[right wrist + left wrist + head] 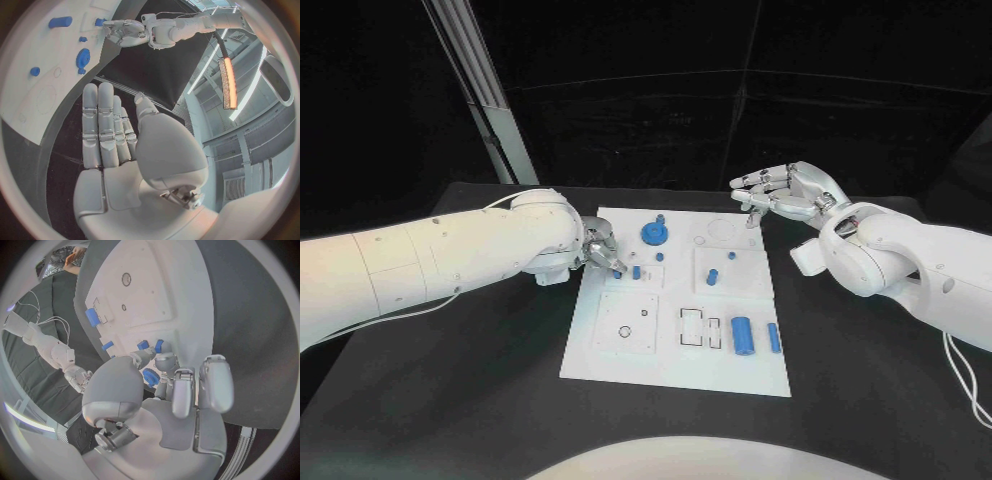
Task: Assemble the parts on the task board
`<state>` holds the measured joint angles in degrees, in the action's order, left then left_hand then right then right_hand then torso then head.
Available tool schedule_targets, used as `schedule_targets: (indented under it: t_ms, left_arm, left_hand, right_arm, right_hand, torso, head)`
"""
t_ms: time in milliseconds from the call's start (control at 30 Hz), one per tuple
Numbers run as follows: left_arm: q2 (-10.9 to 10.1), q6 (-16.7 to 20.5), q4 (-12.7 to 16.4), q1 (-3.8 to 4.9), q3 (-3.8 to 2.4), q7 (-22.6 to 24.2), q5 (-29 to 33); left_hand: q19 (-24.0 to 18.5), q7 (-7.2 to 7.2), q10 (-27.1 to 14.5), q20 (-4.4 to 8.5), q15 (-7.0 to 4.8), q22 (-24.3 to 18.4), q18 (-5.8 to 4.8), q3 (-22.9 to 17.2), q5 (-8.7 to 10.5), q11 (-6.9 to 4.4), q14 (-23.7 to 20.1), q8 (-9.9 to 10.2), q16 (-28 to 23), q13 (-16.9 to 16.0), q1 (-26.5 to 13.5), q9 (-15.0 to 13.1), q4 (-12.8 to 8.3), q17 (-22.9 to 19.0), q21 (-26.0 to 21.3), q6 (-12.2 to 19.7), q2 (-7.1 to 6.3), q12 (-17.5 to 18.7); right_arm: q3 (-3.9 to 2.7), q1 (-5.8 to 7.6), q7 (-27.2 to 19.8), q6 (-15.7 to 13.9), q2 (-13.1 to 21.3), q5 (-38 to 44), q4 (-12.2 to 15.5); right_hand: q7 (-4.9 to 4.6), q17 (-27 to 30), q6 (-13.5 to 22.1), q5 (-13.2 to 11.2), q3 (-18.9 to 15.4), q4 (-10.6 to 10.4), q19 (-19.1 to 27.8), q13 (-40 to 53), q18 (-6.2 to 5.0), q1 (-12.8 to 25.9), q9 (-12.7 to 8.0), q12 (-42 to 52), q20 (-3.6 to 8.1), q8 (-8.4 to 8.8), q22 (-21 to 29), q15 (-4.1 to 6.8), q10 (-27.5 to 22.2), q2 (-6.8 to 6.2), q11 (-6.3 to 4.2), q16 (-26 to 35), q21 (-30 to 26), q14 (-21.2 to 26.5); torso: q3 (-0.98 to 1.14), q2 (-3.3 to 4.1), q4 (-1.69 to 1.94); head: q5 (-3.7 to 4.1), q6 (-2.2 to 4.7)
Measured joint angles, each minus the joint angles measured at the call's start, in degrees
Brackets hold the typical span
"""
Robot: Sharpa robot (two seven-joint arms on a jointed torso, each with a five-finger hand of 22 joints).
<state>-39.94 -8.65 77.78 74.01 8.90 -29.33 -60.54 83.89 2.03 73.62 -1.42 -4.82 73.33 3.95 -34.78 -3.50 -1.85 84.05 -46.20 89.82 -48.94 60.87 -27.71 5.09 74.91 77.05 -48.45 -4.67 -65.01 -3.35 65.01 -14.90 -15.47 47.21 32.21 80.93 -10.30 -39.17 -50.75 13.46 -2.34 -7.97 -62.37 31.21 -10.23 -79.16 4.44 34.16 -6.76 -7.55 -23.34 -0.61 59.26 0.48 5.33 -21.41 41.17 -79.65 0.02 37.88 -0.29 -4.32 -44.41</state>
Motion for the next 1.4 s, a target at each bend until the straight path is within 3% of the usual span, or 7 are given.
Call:
schedule_targets:
  t_ms: [267,733,1300,1400]
  left_arm:
    - [0.12,-0.62,-0.39,0.02,-0.01,-0.11,0.01]
    - [0.03,-1.22,-0.68,-0.09,0.12,-0.63,-0.04]
    - [-0.87,0.8,-0.13,-0.21,0.18,0.2,0.21]
    - [-1.45,1.89,0.01,-0.22,0.18,1.6,0.94]
  left_hand:
    - [0.0,-0.1,0.0,0.0,0.0,0.03,0.0,1.25,-0.04,0.0,0.0,0.0,0.0,0.04,-1.76,0.03,1.25,0.0,0.0,-0.09,-1.13,0.0]
    - [0.0,-0.1,0.0,-0.01,0.0,0.25,0.0,5.32,-0.04,0.01,0.0,-0.04,0.0,0.04,-7.18,0.47,6.26,0.0,0.0,-0.09,-4.48,0.0]
    - [0.19,-0.1,0.0,0.19,-0.21,0.43,0.0,14.5,-0.04,0.01,-0.21,-0.42,0.0,-0.07,-8.13,0.73,11.09,0.0,0.0,-0.08,-3.63,0.0]
    - [-0.17,0.35,-1.24,0.33,-0.2,-1.83,0.0,16.65,-0.04,0.13,-0.21,-0.41,0.0,2.32,-8.25,0.97,11.42,0.0,-1.89,0.82,-3.5,1.36]
  right_arm:
    - [0.0,0.0,0.0,0.04,0.01,0.0,0.0]
    - [0.0,0.0,0.02,0.12,0.06,0.0,0.02]
    - [0.0,0.0,0.02,0.17,0.04,0.0,-0.04]
    - [0.0,0.0,0.02,0.18,0.04,0.0,-0.05]
  right_hand:
    - [0.16,0.0,0.16,0.0,0.0,0.0,0.0,0.01,0.0,0.0,0.0,0.0,0.0,0.0,0.0,0.0,0.0,0.0,0.0,0.25,0.0,0.0]
    - [0.16,-0.04,0.16,0.0,-0.25,-0.25,0.0,-0.1,0.0,0.22,0.0,0.0,0.0,0.0,0.05,0.0,0.0,0.22,0.0,0.25,-0.21,0.0]
    - [0.16,-0.03,0.16,0.0,-0.47,-0.47,-0.2,-0.17,0.0,0.22,0.0,0.23,-0.2,0.0,0.15,0.0,0.0,0.22,0.0,0.25,-0.2,0.0]
    - [0.16,-0.03,0.16,0.0,-0.47,-0.47,-0.2,-0.17,0.0,0.22,0.0,0.23,-0.2,0.0,0.15,0.0,0.0,0.22,0.0,0.25,-0.2,0.0]
  torso:
    - [0.0,0.01,0.01]
    - [0.02,-0.02,0.02]
    - [-0.01,-0.02,0.04]
    - [-0.01,-0.02,0.04]
  head:
    - [0.04,-0.12]
    - [0.05,-0.03]
    - [0.04,0.27]
    - [0.15,0.31]
